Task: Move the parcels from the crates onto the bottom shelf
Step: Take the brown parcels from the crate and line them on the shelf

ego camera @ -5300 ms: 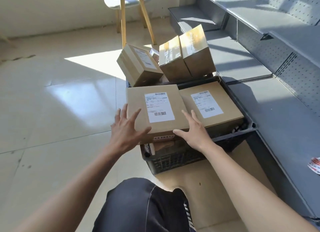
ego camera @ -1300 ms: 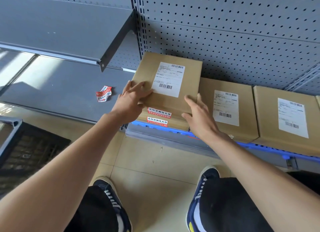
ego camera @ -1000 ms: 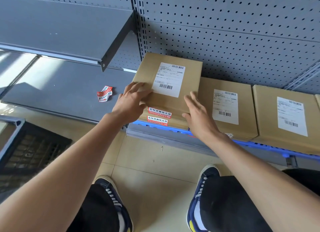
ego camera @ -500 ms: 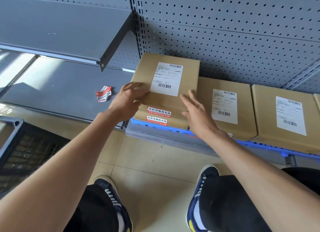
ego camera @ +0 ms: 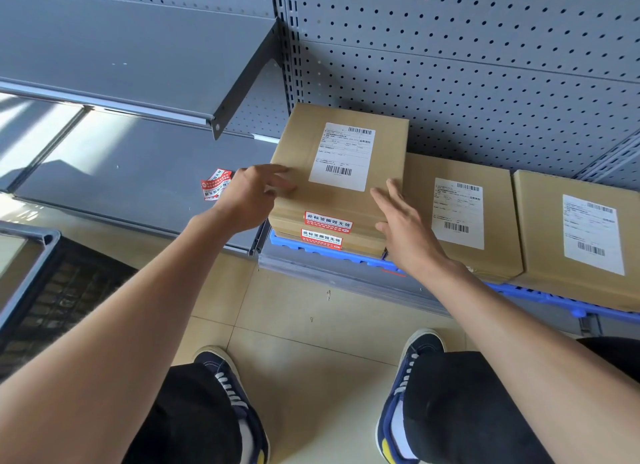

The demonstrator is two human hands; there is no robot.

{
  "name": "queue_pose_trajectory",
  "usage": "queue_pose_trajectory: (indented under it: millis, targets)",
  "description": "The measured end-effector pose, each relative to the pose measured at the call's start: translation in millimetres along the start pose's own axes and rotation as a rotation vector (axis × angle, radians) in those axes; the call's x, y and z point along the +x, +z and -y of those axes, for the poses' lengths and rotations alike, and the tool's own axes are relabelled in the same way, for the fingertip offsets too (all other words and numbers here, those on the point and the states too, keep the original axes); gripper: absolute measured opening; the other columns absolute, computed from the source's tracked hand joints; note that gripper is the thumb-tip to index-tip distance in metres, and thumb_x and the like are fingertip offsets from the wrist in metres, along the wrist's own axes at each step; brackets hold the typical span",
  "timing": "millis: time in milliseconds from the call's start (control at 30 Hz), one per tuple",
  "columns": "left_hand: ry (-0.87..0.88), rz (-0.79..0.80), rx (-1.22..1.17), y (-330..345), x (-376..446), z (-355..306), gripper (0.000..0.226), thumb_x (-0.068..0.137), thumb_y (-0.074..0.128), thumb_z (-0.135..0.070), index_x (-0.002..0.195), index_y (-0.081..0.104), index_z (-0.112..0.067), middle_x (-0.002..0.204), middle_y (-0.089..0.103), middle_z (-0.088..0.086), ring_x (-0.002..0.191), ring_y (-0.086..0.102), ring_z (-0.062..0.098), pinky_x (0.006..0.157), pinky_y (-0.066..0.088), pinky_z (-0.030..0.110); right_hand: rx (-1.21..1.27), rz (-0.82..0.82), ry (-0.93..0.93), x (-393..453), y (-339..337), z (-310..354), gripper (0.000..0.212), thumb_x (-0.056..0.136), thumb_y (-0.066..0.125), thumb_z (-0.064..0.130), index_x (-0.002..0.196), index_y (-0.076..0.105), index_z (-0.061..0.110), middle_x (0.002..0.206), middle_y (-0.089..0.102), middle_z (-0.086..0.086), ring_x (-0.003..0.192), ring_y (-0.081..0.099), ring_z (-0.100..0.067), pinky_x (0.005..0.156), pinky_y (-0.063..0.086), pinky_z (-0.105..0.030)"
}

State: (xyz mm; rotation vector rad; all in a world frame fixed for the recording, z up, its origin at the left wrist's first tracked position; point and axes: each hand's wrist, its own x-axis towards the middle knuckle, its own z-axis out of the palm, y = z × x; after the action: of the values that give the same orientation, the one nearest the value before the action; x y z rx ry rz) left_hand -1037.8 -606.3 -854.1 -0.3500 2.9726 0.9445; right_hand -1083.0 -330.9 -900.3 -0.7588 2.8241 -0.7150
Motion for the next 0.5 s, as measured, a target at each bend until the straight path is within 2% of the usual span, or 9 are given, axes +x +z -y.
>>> queue_pose_trajectory:
  millis: [67,233,500]
  targets:
    - [0.011,-0.002,0.014,-0.8,-1.3,-1.3,0.053,0.093,0.047,0.009,0.134,0.066,-0.020,0.127,0.070,-0.007,0.122,0.058,0.020,0.075,0.034,-0.001,0.012,0.004,0.003,-0.9,0.2,-1.2,0.076,0.085,0.045,-0.028,0.146,0.038,0.016,0.166,0.010,-0.006,0.138,0.040,-0.029,0.088,0.035,-0.014]
    - [0.035,-0.012,0.067,-6.3,-4.9,-3.8,0.057,0.088,0.040,0.015,0.117,0.076,-0.018,0.141,0.060,-0.008,0.120,0.057,0.021,0.064,0.031,-0.004,0.047,0.021,0.018,-2.2,-2.2,-1.5,0.082,0.082,0.040,-0.030,0.148,0.037,0.019,0.167,0.005,-0.005,0.135,0.047,-0.026,0.082,0.039,-0.017]
    - [0.001,0.028,0.077,-7.1,-2.5,0.1,0.059,0.089,0.038,0.016,0.120,0.075,-0.019,0.148,0.054,-0.009,0.125,0.054,0.019,0.062,0.031,-0.004,0.027,0.015,0.037,-3.0,-2.9,-0.3,0.073,0.092,0.047,-0.018,0.152,0.034,0.022,0.168,0.006,-0.003,0.140,0.041,-0.022,0.087,0.035,-0.020]
